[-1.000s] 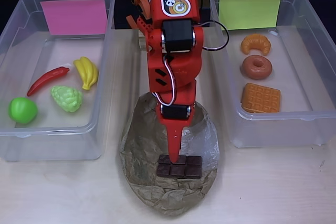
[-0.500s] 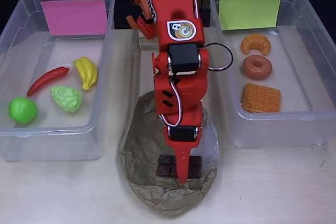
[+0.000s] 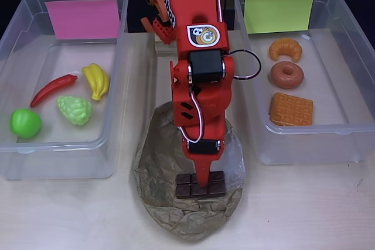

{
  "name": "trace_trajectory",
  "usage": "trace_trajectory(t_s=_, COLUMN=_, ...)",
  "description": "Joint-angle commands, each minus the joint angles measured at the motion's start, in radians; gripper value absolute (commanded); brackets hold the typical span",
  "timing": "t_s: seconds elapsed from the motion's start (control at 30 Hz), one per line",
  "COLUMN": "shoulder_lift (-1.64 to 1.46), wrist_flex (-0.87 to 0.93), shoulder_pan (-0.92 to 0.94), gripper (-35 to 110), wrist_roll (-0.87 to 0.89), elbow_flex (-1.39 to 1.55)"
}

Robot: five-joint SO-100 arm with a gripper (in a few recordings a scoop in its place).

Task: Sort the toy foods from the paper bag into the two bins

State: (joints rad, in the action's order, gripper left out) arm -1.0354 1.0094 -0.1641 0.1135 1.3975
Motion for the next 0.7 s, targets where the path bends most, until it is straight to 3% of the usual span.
trace_trajectory(t_s=0.0, shoulder_lift=-0.031, wrist_flex=0.014, shoulder_pan=-0.015, gripper=10, wrist_roll=0.020, elbow_flex=-0.034)
trace_trajectory(t_s=0.23, shoulder_lift=-0.015, wrist_flex=-0.005, shoulder_pan=-0.018, gripper=7, wrist_roll=-0.003, elbow_flex=-0.034)
trace_trajectory(t_s=0.47, shoulder_lift=-0.023, wrist_flex=0.031, shoulder_pan=-0.038, gripper=34, wrist_roll=-0.066, elbow_flex=-0.025)
trace_trajectory(t_s=0.67, shoulder_lift=-0.025, wrist_flex=0.005, shoulder_pan=-0.041, gripper=40, wrist_roll=-0.110, elbow_flex=0.005)
